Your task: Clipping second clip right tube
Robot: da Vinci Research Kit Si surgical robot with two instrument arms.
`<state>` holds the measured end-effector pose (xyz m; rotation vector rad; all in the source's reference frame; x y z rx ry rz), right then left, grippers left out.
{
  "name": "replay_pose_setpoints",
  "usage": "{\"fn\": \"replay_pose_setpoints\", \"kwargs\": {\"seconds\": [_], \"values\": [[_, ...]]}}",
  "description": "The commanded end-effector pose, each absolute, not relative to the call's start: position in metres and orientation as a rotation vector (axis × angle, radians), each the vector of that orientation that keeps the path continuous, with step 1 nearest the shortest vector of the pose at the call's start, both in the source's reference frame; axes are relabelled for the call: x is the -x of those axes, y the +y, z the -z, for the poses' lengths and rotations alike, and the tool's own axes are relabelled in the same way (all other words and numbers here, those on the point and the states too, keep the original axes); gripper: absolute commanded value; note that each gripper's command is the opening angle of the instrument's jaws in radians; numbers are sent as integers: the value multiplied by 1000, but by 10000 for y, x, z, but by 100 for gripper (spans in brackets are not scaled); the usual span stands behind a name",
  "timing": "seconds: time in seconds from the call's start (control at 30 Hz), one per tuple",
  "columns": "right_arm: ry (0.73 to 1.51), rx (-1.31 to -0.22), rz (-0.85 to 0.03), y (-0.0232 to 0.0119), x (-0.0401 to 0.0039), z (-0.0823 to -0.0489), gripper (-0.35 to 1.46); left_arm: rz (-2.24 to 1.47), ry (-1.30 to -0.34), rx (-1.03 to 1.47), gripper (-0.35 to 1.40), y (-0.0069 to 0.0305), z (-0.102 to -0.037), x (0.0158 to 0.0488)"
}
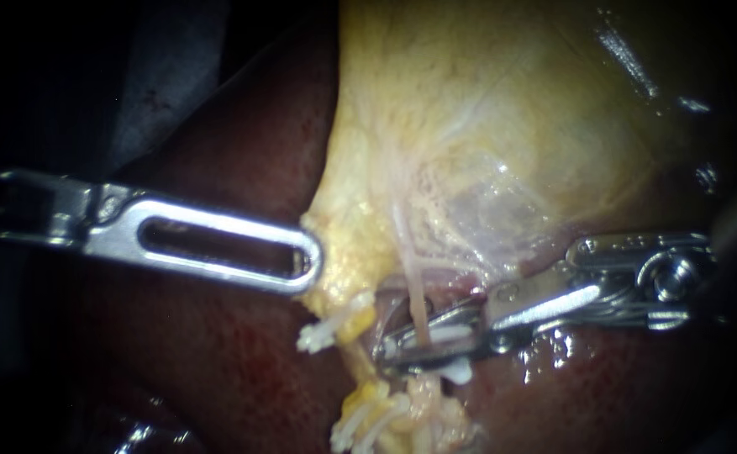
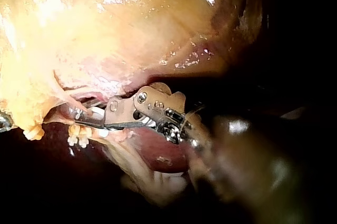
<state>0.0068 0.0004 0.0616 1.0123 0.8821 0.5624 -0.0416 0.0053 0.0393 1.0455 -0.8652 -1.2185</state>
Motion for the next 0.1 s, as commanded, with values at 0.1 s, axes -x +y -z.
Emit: {"fn": "replay_pose_setpoints", "kwargs": {"seconds": [0.1], "values": [[879, -1015, -566, 4, -67, -617, -29, 1219, -865, -1045, -35, 53, -393, 416]]}}
